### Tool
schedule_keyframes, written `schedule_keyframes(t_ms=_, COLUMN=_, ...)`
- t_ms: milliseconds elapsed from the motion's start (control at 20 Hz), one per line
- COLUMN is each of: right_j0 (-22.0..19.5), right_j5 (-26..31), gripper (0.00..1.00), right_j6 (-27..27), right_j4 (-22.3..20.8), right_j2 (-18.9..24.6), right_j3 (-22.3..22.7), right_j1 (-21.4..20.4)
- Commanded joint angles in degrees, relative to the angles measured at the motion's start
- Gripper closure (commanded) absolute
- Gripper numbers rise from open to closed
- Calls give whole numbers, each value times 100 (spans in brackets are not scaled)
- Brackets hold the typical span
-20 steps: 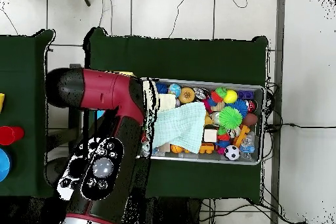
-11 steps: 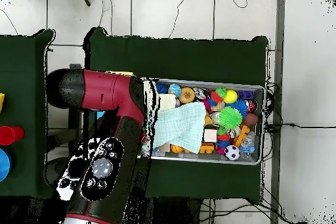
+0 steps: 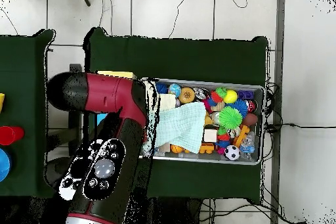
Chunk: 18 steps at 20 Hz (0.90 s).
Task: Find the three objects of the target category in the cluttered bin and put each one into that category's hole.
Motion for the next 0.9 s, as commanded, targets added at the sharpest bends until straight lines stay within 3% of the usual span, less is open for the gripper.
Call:
schedule_keyframes(t_ms=50, right_j0=-178, right_j5=-333, gripper=100, right_j6=1103, right_j4=-40, right_j2=696, right_j3=771, right_j1=202)
schedule_keyframes(t_ms=900, right_j0=-388, right_j5=-563, gripper=100, right_j6=1024, right_j4=283, right_j2=1230, right_j3=1343, right_j1=-73)
